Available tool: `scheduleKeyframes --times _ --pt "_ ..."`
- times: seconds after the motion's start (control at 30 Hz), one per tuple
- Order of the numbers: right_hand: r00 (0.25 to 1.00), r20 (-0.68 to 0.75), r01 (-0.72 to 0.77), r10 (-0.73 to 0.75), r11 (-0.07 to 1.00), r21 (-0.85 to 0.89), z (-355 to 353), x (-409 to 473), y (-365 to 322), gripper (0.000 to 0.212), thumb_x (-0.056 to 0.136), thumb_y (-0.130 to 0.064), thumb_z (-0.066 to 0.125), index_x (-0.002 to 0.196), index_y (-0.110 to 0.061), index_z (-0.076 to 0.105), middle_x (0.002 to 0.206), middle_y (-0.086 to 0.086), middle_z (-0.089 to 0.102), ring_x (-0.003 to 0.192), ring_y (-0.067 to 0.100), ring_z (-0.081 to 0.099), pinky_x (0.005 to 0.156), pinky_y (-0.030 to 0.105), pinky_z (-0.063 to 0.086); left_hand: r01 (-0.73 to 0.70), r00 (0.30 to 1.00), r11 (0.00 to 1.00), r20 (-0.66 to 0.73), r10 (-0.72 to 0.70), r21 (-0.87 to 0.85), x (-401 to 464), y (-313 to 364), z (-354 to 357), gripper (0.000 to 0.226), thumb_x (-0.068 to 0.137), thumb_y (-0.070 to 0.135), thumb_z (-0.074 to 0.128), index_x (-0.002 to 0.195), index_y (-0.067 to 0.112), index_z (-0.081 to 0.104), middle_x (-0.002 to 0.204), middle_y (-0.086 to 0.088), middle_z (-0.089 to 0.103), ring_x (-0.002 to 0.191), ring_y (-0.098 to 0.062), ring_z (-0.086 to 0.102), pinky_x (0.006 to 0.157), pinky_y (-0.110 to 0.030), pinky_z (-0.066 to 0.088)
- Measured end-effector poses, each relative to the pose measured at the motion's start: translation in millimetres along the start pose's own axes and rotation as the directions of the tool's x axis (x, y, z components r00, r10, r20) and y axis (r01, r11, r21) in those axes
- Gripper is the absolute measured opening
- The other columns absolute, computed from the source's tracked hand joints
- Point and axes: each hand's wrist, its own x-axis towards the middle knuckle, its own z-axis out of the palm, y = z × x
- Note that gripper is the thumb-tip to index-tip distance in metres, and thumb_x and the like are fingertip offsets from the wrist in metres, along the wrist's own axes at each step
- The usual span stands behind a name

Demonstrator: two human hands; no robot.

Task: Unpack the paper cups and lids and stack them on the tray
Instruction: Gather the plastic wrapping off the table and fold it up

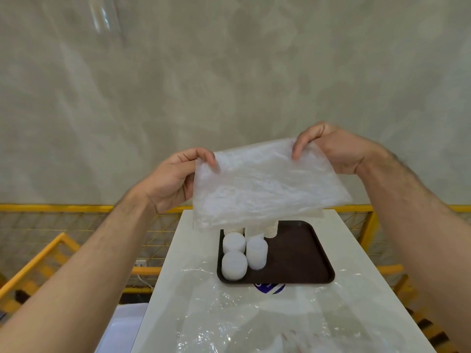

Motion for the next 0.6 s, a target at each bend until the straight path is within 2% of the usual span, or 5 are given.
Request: scheduleKeyframes --times 0.23,0.37,0.43,0.53,0.6 --pt "0.999 0.036 -0.006 0.009 0.998 -0.07 -5.3 -4.4 -9.8 0.074 0.086 0.03 0.026 0.059 -0.014 0.078 0.071 0.007 0.075 0.064 0.016 0.073 0.058 0.022 0.057 0.049 0.997 0.988 0.069 -0.039 -0.146 -3.6 1.1 -12.9 0.018 0.083 0.02 0.054 0.086 0.017 0.071 0.091 -0.006 0.069 0.077 -0.021 0.067 0.067 -0.03 0.056" --pt "0.997 0.072 -0.004 0.013 0.992 -0.126 -3.8 -5.0 -17.0 0.071 0.087 0.03 0.029 0.061 -0.014 0.079 0.072 0.007 0.075 0.065 0.016 0.073 0.06 0.023 0.058 0.096 0.984 0.993 0.158 -0.085 -0.065 2.5 19.3 -29.4 0.04 0.067 0.055 0.075 0.089 0.022 0.076 0.111 -0.013 0.073 0.087 -0.023 0.072 0.076 -0.033 0.057" --pt "0.994 0.105 -0.023 0.039 0.989 -0.146 -2.0 -3.3 -20.1 0.068 0.086 0.029 0.031 0.062 -0.013 0.079 0.074 0.008 0.076 0.067 0.017 0.074 0.061 0.023 0.058 0.098 0.967 0.993 0.23 -0.112 0.07 8.9 29.7 -20.5 0.036 0.07 0.049 0.08 0.093 0.021 0.078 0.118 -0.012 0.071 0.089 -0.021 0.073 0.079 -0.032 0.059" --pt "0.989 0.132 -0.044 0.072 0.978 -0.204 3.5 -0.7 -23.2 0.071 0.085 0.03 0.028 0.065 -0.014 0.081 0.077 0.012 0.076 0.07 0.02 0.074 0.062 0.024 0.059 0.103 0.934 0.935 0.29 -0.208 0.339 17.0 40.4 10.8 0.016 0.076 0.019 0.074 0.09 0.021 0.081 0.09 -0.001 0.077 0.074 -0.009 0.072 0.068 -0.02 0.057" --pt "0.986 0.151 -0.039 0.076 0.972 -0.23 6.7 0.8 -25.3 0.072 0.085 0.03 0.027 0.065 -0.015 0.081 0.076 0.012 0.076 0.069 0.02 0.074 0.06 0.025 0.058 0.122 0.901 0.877 0.318 -0.294 0.464 21.7 40.5 24.9 0.023 0.075 0.007 0.072 0.092 0.02 0.081 0.088 -0.004 0.077 0.077 -0.01 0.073 0.07 -0.02 0.058"
